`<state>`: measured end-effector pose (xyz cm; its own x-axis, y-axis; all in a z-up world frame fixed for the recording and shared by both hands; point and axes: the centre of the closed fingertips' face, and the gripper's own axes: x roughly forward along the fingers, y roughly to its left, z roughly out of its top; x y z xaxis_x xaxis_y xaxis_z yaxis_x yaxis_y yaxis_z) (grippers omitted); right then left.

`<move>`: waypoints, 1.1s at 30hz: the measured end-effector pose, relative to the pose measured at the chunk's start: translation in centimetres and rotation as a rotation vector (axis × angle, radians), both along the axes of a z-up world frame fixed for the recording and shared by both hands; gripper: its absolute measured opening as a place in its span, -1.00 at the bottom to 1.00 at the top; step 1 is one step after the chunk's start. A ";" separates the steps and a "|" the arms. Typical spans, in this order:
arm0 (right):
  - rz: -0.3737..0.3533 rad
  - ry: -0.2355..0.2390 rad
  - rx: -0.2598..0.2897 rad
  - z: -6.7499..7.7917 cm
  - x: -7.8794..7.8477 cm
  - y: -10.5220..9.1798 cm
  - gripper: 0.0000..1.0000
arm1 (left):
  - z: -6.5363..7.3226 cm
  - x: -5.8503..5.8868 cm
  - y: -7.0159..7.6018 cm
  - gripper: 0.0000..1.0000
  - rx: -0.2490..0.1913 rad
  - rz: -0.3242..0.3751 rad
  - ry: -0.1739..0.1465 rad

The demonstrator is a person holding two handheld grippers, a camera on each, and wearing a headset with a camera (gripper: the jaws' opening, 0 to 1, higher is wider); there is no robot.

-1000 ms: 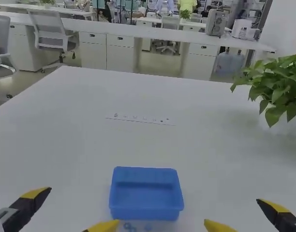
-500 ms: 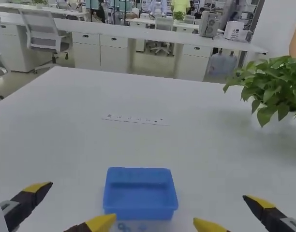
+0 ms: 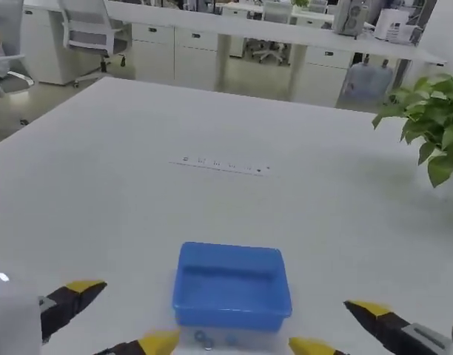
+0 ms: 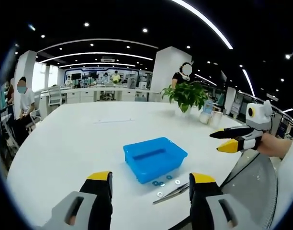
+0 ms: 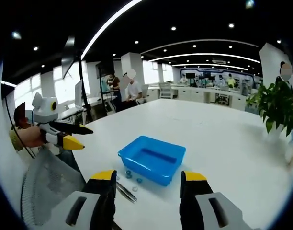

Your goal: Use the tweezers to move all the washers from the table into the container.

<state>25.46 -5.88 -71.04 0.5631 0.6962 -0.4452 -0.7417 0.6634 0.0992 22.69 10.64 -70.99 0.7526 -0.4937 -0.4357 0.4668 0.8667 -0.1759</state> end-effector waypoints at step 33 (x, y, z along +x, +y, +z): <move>0.674 0.215 -0.416 -8.9 -1.4 7.1 -0.68 | -11.1 1.2 -2.4 -0.63 0.391 -0.471 0.323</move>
